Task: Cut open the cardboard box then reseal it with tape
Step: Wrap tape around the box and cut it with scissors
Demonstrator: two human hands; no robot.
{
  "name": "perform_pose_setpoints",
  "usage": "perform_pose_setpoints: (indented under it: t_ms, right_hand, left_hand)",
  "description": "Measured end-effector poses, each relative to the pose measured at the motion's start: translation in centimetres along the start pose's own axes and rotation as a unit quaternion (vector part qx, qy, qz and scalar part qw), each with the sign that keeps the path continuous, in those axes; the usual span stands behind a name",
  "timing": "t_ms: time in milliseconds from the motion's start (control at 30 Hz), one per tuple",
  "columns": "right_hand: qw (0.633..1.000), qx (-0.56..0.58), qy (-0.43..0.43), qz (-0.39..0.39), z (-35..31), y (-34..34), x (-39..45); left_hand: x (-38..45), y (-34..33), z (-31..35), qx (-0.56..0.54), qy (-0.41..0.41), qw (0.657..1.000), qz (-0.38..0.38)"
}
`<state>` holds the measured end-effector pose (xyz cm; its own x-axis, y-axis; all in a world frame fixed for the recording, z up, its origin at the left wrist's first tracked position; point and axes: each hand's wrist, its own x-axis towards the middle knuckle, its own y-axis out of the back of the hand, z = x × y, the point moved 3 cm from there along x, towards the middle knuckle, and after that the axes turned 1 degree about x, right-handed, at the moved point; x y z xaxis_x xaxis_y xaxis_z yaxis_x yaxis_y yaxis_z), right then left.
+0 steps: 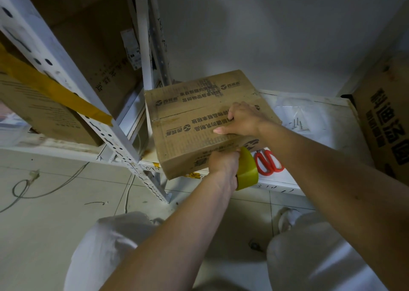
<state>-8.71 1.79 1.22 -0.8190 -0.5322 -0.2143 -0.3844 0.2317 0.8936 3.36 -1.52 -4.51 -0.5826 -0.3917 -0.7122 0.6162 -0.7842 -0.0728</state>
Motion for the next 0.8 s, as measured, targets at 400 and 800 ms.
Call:
perform_pose_setpoints:
  t_ms: [400, 800]
  right_hand:
    - [0.997, 0.02, 0.057, -0.04, 1.6, 0.6, 0.0]
    - [0.996, -0.027, 0.069, -0.057, 1.3, 0.2, -0.2]
  left_hand:
    - [-0.6, 0.2, -0.7, -0.015, -0.022, 1.0, 0.015]
    - [1.6, 0.1, -0.7, -0.03, 0.043, 0.998, 0.043]
